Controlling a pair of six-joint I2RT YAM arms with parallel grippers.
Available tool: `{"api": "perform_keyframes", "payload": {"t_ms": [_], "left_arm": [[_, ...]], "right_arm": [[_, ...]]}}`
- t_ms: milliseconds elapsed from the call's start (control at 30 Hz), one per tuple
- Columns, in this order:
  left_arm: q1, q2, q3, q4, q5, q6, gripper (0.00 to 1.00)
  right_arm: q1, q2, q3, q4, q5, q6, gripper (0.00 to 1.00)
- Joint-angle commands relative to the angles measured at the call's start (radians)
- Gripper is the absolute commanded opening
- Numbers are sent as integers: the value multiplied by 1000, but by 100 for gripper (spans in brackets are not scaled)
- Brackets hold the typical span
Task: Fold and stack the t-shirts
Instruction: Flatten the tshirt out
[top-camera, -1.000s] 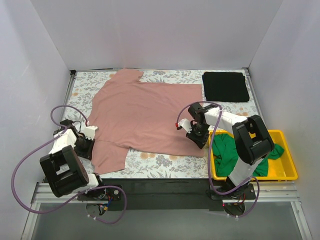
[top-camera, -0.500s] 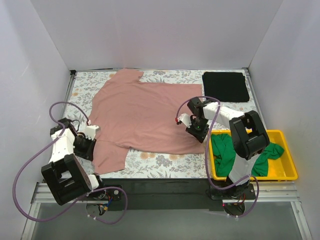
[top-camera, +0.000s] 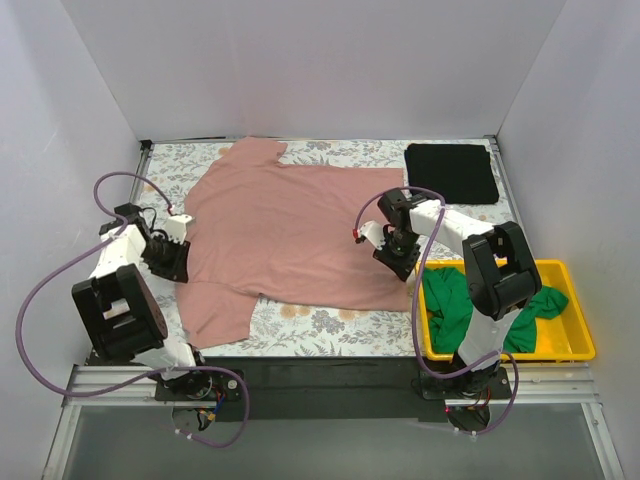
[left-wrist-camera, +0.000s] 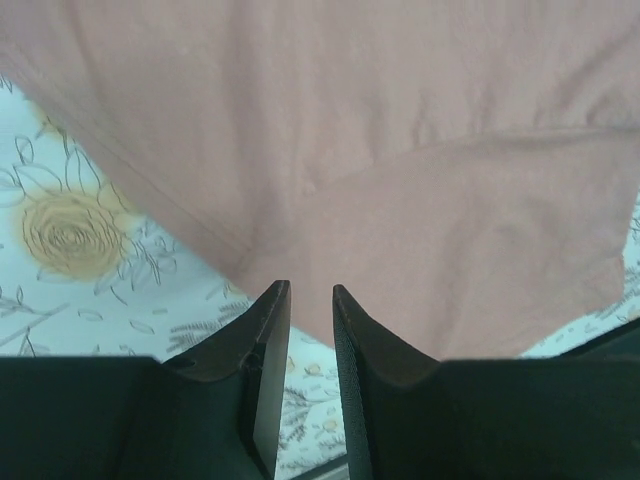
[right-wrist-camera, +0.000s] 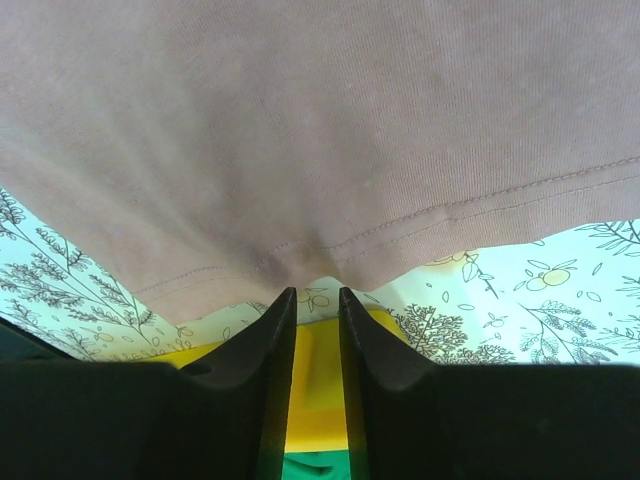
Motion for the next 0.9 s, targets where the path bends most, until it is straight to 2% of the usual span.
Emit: {"api": "perform_keyframes", "payload": {"t_ms": [0,133,267,400,600,667,733,767,833,867], "left_arm": [[-15,54,32,121,-6,-42,23],[-15,115,-8,190,-99,-39,22],[-14,111,-95,229,-182,-17,18],[17,56,-178,194,-216,7,12],[86,-96,-309,79,-249,64,9],[86,-136,-225,5,-146,62,9],[74,-121,-102,-39,-50,1,15],[68,-62,34,-49,27,-26,18],[46,17,191,-64,92,-121,23],[43,108,261,-69,125,-134,24]], "right_arm": [[0,-28,46,-33,-29,21,31],[-1,20,75,-25,-6,30,32],[-1,71,103,-10,5,38,33],[-1,101,130,-10,20,35,32],[-1,52,129,-16,23,19,32],[-1,38,135,-15,23,15,32],[-4,31,167,-13,11,16,33],[-6,40,184,-15,6,22,32],[-13,54,227,-11,-4,38,33],[-18,63,280,-11,-7,42,32]]}}
